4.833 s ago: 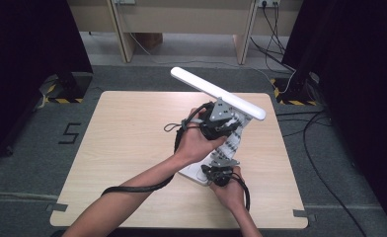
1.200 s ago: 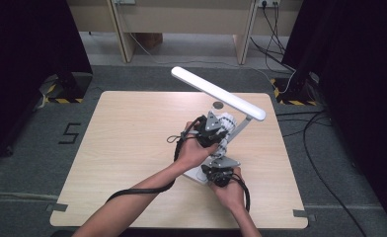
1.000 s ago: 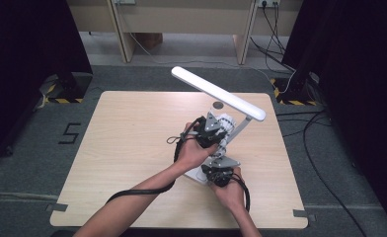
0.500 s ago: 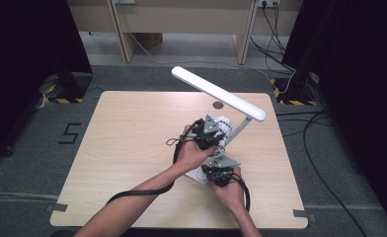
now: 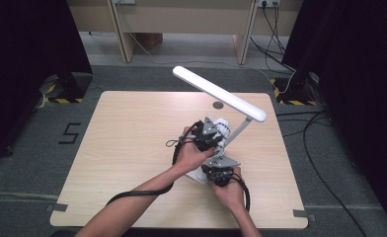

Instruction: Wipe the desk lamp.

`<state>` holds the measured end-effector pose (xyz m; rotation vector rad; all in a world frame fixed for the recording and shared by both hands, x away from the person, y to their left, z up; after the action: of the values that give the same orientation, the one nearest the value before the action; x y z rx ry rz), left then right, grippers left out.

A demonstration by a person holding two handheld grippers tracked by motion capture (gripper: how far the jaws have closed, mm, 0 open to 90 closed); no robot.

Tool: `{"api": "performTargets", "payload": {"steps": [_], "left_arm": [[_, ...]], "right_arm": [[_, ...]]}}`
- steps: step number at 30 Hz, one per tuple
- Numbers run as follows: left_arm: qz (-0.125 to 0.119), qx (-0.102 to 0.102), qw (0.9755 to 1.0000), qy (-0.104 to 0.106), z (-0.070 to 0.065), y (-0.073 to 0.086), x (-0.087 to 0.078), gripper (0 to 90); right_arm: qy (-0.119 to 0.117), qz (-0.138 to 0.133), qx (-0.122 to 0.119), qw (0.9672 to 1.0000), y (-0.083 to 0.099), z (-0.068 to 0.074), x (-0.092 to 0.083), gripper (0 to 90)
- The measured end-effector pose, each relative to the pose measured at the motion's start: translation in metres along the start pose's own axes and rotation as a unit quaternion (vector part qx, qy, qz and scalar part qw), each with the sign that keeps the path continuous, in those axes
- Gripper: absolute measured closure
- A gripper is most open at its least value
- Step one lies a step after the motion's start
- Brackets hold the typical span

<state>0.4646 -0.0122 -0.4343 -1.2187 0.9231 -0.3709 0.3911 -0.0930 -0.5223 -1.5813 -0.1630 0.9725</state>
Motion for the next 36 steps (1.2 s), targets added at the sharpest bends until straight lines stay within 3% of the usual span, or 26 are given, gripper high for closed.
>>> {"api": "performTargets", "payload": {"steps": [11,29,31,33,36], "left_arm": [[0.001,-0.006,1.0,0.0,0.001,0.001,0.0,79.0],[-0.021,-0.027,0.9994,-0.001,0.008,-0.013,-0.012,79.3],[-0.025,-0.027,0.9993,-0.001,0.007,-0.016,-0.014,79.4],[-0.029,-0.027,0.9992,0.0,0.008,-0.019,-0.017,79.4],[-0.038,-0.041,0.9984,-0.001,0.009,-0.023,-0.022,79.5]], "right_arm": [[0.0,0.0,0.0,1.0,0.0,0.0,0.0,90.0],[0.002,0.001,0.001,1.0,0.0,0.0,0.0,90.0],[0.001,-0.009,-0.014,0.9999,0.0,-0.002,0.001,90.0],[0.001,-0.009,-0.013,0.9999,0.0,-0.002,0.001,90.0],[0.001,-0.009,-0.014,0.9999,0.0,-0.002,0.001,90.0]]}}
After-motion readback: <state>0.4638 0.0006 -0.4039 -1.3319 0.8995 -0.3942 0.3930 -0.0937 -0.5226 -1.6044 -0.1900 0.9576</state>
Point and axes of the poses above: each handheld gripper's, and its own axes: x roughly forward along the jaws, y roughly out of its underside, z roughly to its left, the point moved 3 cm from there along x, roughly forward along the jaws, and after that the axes turned 7 degrees about -z, right-handed, at the moved point
